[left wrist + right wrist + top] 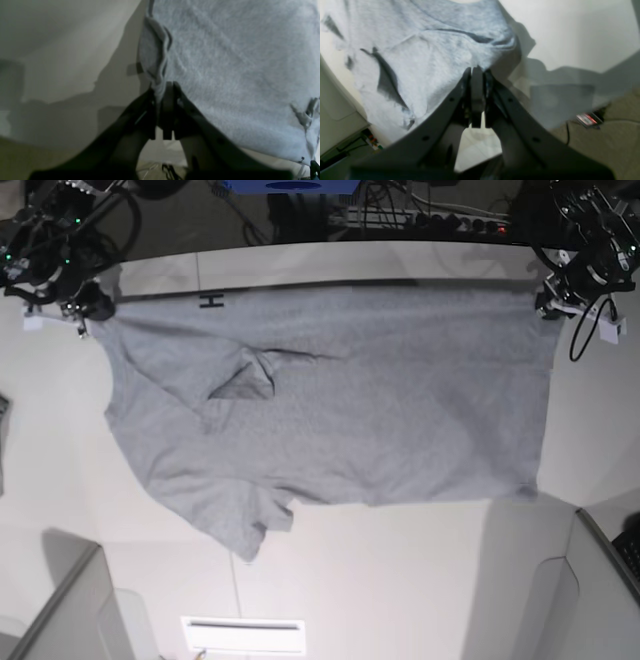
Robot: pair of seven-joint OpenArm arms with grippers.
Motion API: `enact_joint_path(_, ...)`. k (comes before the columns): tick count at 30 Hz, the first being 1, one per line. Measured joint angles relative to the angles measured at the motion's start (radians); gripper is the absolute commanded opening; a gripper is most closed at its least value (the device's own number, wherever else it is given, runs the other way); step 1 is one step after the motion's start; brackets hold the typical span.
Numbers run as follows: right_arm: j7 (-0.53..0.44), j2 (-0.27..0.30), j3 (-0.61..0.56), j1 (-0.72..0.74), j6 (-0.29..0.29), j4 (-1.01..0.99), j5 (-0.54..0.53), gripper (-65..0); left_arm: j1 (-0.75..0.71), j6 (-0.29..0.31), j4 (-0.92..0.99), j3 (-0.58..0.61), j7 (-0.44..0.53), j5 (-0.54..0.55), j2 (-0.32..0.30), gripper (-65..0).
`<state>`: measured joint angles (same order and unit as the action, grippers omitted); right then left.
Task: Fold the T-shirt properly
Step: 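Pull the gripped edge toward the arm bases, then open both grippers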
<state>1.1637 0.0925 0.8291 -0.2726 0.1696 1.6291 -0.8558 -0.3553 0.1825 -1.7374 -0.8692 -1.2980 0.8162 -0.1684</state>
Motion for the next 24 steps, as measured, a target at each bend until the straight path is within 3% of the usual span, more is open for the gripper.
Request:
enact_joint_path(11, 0.007, -0.008, -0.003, -0.085, -0.005, 0.072, -0.003, -65.0, -0.097, 0.0, -0.064, 0.0, 0.0, 0.0, 0.0, -65.0)
enact_joint_path(24, 0.0, -0.008, -0.003, -0.122, -0.005, 0.077, -0.008, -65.0, -0.108, 0.0, -0.071, 0.0, 0.0, 0.0, 0.0, -65.0)
